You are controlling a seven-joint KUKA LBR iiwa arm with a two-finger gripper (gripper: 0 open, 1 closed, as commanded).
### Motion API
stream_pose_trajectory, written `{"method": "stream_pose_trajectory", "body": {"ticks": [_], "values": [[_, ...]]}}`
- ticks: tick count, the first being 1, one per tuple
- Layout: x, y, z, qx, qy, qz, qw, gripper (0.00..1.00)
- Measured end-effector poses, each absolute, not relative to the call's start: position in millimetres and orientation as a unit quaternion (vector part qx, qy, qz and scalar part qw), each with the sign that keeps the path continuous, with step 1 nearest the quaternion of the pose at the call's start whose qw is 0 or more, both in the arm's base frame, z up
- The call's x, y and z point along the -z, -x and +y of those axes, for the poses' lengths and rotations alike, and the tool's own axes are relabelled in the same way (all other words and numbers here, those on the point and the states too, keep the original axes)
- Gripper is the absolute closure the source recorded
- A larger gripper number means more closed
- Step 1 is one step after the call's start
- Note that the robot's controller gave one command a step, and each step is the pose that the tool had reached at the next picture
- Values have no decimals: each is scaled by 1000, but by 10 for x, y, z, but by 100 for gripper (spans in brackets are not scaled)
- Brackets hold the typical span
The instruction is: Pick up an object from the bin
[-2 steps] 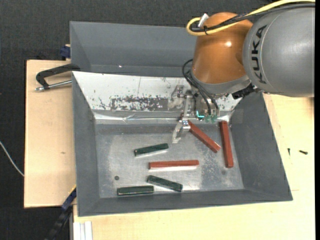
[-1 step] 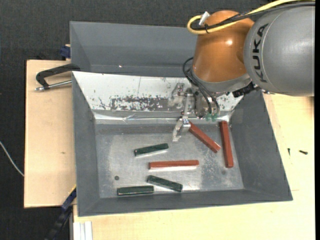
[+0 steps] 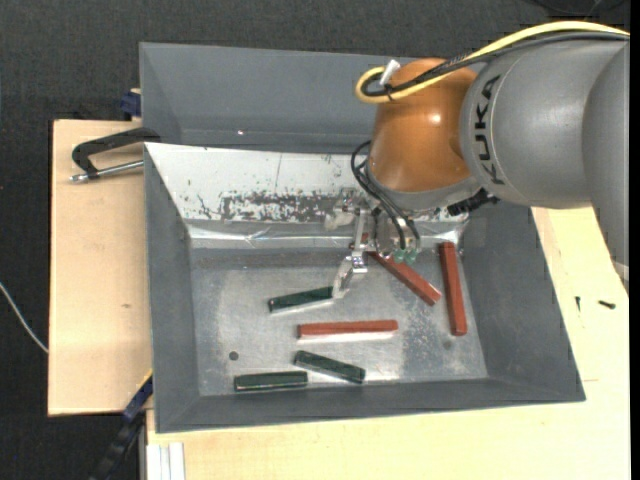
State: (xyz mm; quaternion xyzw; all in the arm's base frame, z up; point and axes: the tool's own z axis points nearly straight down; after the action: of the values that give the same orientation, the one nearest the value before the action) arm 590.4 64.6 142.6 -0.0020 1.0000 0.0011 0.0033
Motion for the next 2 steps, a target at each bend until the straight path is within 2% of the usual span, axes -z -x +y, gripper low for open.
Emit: {"method": "stream_pose_trajectory", "body": {"ticks": [1, 2], "values": [[-927, -5921, 811, -1, -22, 1000, 0, 100], [-928, -5922, 810, -1, -22, 1000, 0, 100]]}}
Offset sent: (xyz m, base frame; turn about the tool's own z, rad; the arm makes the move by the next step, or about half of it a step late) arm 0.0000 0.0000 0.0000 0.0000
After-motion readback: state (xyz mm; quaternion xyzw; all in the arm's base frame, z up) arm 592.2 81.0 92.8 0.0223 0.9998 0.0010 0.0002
